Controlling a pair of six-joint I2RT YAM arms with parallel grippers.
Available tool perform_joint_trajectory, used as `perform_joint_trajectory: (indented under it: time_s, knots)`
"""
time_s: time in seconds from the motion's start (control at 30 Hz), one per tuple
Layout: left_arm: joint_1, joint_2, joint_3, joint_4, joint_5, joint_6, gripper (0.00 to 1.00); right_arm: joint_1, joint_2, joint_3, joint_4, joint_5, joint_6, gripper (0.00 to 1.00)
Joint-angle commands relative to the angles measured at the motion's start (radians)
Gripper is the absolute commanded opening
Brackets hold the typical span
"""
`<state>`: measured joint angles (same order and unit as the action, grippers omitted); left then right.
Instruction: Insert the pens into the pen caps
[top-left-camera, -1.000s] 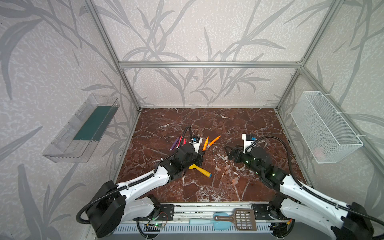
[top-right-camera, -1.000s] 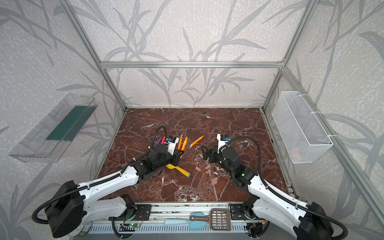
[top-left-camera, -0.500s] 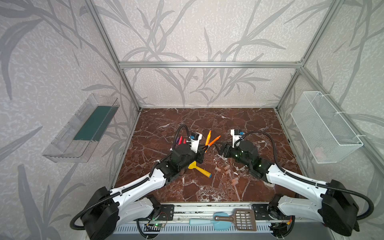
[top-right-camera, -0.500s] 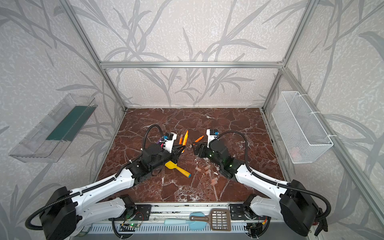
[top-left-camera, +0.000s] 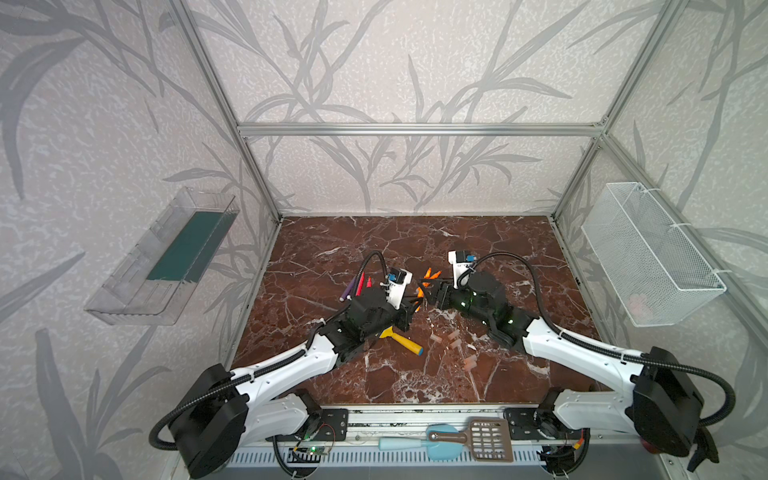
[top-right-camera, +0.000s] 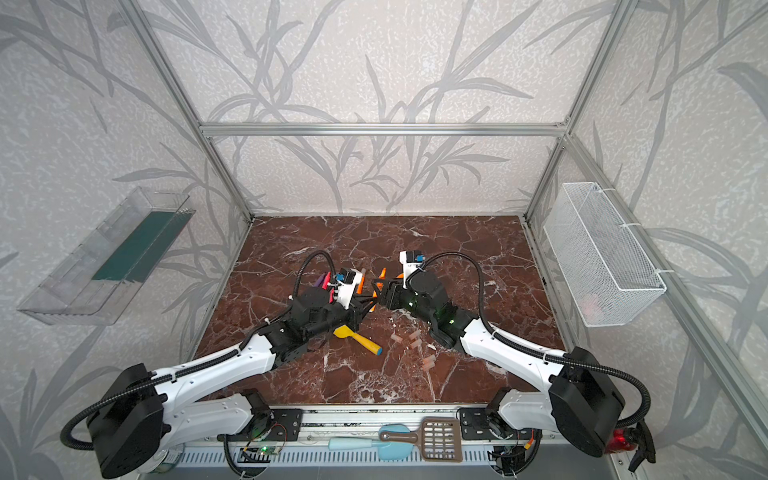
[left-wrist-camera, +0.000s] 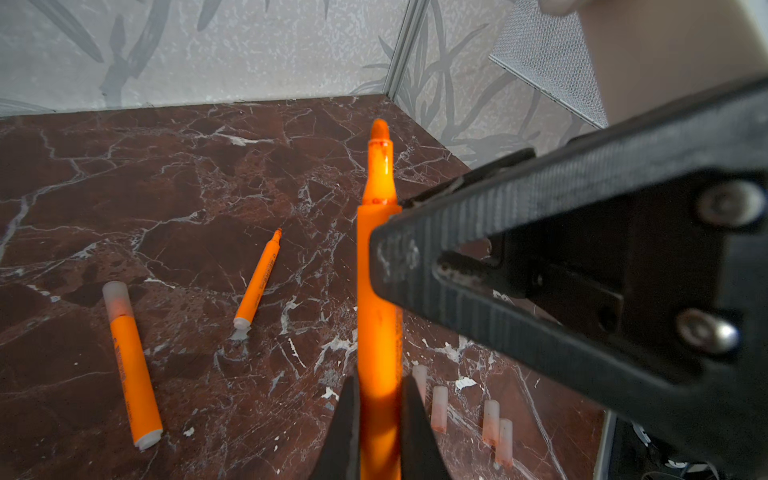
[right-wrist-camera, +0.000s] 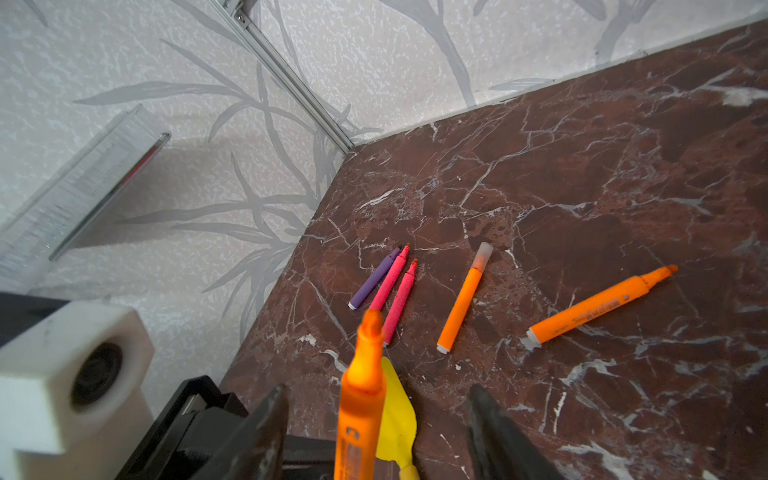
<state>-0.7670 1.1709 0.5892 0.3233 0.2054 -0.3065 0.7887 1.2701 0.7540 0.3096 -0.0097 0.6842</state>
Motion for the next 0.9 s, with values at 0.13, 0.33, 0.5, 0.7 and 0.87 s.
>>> perform_joint_trajectory:
  time_s: [0.13, 0.33, 0.5, 0.7, 0.87]
  knots:
    - [-0.014, 0.045, 0.063, 0.008, 0.057, 0.012, 0.0, 0.006, 0.027, 0.044, -0.023, -0.008, -0.014, 0.47]
    - [-0.016, 0.041, 0.064, 0.004, 0.063, 0.015, 0.0, 0.006, 0.054, 0.062, -0.038, -0.016, -0.007, 0.34]
    - [-0.016, 0.044, 0.069, -0.002, 0.06, 0.018, 0.0, 0.006, 0.049, 0.061, -0.046, -0.012, 0.0, 0.05]
    - [-0.018, 0.05, 0.069, -0.003, 0.065, 0.02, 0.21, 0.007, 0.036, 0.014, 0.013, -0.032, 0.058, 0.0]
    - [-0.018, 0.056, 0.066, 0.005, 0.065, 0.02, 0.28, 0.009, 0.056, -0.04, 0.137, -0.083, 0.134, 0.0]
